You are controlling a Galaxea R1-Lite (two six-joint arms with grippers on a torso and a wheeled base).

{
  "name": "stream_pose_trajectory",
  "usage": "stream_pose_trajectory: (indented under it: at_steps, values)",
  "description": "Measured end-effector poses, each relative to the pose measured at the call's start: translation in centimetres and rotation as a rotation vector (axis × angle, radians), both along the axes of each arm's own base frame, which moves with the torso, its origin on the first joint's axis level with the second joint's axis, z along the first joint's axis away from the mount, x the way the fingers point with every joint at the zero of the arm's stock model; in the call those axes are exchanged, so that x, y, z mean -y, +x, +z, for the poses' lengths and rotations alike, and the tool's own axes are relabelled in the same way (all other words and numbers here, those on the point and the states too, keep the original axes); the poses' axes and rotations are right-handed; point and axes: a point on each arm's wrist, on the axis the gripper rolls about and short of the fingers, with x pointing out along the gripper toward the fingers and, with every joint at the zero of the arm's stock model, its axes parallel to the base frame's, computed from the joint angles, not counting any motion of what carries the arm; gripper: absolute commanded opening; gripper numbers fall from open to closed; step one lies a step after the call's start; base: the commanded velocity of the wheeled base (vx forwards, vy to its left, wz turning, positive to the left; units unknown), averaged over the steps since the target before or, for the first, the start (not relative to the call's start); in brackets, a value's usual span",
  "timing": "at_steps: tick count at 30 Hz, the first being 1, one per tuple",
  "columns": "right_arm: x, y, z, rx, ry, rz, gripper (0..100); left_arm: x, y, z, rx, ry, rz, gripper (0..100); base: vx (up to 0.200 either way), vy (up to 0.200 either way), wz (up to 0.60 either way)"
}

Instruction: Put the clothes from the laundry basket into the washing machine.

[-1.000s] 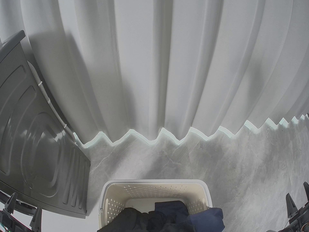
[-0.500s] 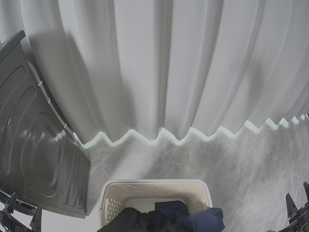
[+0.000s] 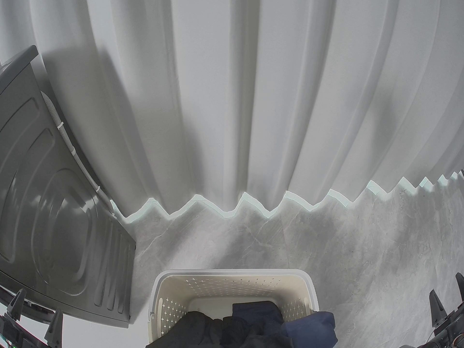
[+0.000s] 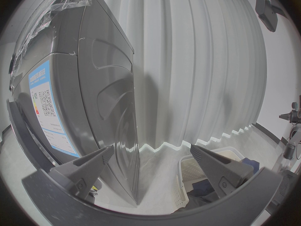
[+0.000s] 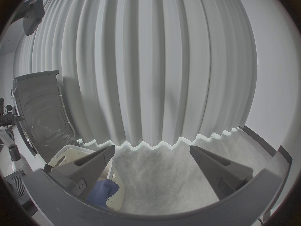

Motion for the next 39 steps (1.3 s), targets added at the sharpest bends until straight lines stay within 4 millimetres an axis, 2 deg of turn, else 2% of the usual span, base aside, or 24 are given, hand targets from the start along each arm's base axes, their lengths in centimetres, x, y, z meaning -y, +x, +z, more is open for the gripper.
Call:
stream_pose_trajectory:
  at_steps: [34, 39]
  values:
    - [0.00, 0.00, 0.00, 0.000, 0.000, 0.001, 100, 0.00, 0.00, 0.01, 0.001, 0.000, -0.001, 100, -0.200, 0.000, 0.00]
    - [0.00, 0.00, 0.00, 0.000, 0.000, 0.002, 100, 0.00, 0.00, 0.00, 0.000, 0.000, 0.000, 100, 0.000, 0.000, 0.00]
